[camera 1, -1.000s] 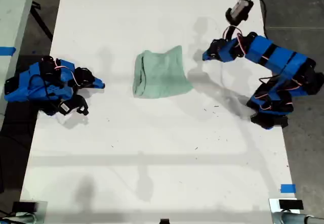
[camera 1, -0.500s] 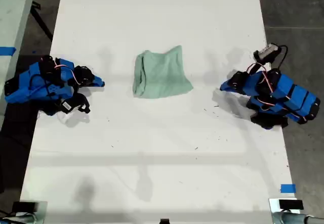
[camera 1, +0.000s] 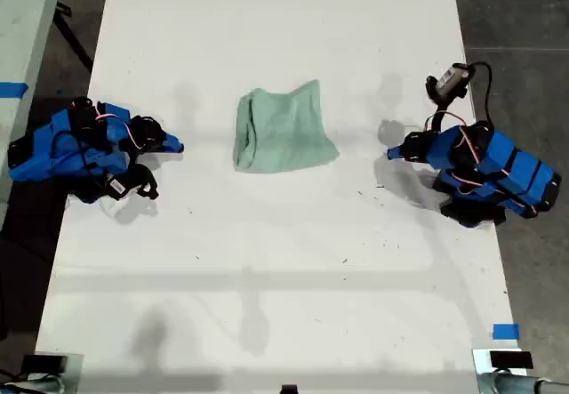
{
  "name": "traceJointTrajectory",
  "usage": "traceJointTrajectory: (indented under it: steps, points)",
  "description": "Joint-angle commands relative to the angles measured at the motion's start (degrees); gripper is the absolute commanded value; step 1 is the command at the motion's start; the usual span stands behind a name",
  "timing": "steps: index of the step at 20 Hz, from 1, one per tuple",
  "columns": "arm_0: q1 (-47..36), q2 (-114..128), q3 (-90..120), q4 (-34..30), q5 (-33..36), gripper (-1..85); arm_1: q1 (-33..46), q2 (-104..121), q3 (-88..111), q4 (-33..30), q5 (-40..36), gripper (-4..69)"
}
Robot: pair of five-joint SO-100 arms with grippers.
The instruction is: Fold t-shirt
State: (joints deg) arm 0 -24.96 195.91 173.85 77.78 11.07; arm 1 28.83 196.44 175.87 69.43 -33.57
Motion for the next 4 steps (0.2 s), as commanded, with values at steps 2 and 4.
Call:
traceJointTrajectory:
  steps: [2, 4]
  points:
    - [0.44, 0.26, -0.44, 0.18, 0.09, 0.3, -0.62, 0.26, -0.26, 0.18, -1.05, -0.7]
    - [0.44, 0.26, -0.44, 0.18, 0.09, 0.3, -0.62, 0.26, -0.26, 0.18, -1.05, -0.7]
